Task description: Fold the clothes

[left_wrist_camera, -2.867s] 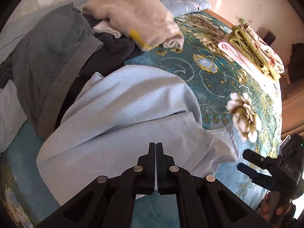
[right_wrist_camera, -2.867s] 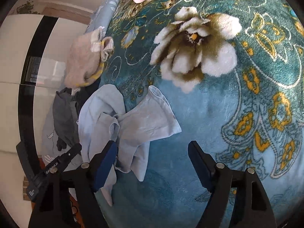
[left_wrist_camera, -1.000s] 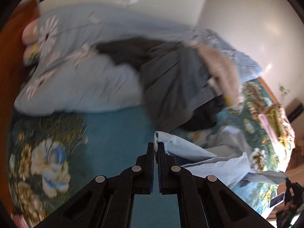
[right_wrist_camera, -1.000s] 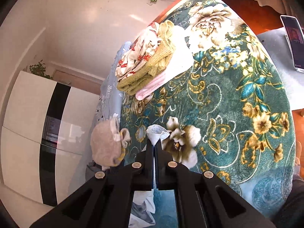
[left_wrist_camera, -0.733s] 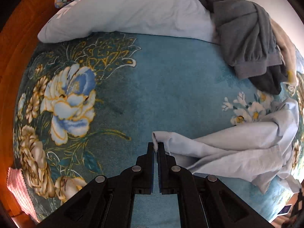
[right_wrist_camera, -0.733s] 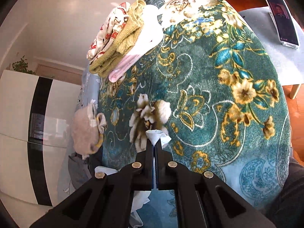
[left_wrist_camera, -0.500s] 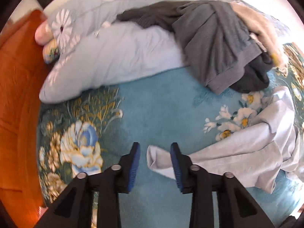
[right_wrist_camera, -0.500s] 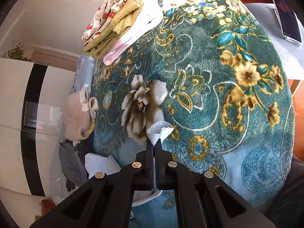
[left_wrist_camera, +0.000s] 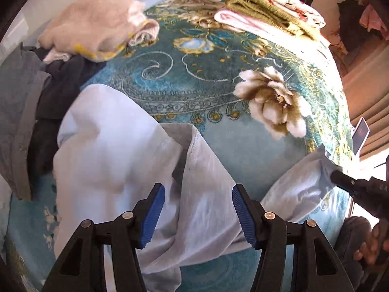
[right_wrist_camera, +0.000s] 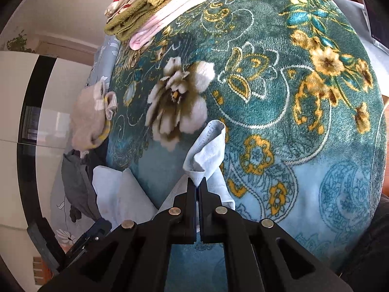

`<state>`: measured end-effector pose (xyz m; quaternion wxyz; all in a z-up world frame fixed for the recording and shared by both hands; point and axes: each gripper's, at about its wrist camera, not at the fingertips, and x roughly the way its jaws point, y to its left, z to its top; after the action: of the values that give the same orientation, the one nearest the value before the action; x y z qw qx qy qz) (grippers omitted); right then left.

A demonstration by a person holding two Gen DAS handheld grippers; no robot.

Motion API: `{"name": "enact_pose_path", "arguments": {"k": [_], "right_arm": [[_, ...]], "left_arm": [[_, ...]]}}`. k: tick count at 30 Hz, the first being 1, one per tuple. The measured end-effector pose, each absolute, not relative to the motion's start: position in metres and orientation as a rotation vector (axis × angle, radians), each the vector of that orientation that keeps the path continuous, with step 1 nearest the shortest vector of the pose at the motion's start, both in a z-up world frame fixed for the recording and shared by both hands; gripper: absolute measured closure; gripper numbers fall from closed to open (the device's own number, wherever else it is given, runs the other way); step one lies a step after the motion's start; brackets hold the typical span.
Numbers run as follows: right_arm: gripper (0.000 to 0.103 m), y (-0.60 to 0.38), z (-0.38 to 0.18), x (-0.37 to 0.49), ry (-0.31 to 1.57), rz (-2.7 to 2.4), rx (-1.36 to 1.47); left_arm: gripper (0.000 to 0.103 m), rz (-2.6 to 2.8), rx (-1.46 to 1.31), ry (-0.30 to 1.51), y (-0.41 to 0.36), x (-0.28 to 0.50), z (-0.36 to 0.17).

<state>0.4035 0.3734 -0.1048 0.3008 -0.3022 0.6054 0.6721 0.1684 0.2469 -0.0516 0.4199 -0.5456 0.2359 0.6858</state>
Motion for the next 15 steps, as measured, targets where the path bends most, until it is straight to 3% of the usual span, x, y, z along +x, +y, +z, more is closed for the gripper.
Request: {"name": "enact_pose_path", "arguments": {"k": [3, 4, 5, 6, 7, 8, 12, 15], "right_arm": [[0.100, 0.372, -0.107, 0.405, 1.609, 1.778, -0.810], [0.100, 0.371, -0.107, 0.406, 1.609, 1.777, -0.813], [0.100, 0.370, -0.108, 0.406, 1.609, 1.777, -0.816], [0.100, 0.370, -0.108, 0.406, 1.611, 1.777, -0.818], [0.100, 0.370, -0.109, 0.406, 1.615, 1.778, -0.818], [0.100, 0.371, -0.109, 0.405, 1.618, 1.778, -0.819], [0.100, 0.371, -0.110, 0.403, 1.624, 1.787, -0.823], [0.100, 0.372, -0.110, 0.403, 1.627, 1.787, -0.818]], "left_arm": [[0.042, 1.719, -1.445, 0.534, 0.250, 0.161, -0.064], [0.048, 1.720, -1.468, 0.517, 0.250, 0.159, -0.066], [0.067, 1.714, -1.481, 0.506, 0.249, 0.157, -0.068], [0.077, 1.707, -1.494, 0.495, 0.249, 0.156, -0.070], [0.094, 1.694, -1.503, 0.491, 0.249, 0.156, -0.070], [0.099, 1.688, -1.503, 0.484, 0.248, 0.156, -0.069], [0.099, 1.692, -1.463, 0.410, 0.242, 0.151, -0.042], [0.099, 1.758, -1.395, 0.301, 0.221, 0.128, 0.008]]}}
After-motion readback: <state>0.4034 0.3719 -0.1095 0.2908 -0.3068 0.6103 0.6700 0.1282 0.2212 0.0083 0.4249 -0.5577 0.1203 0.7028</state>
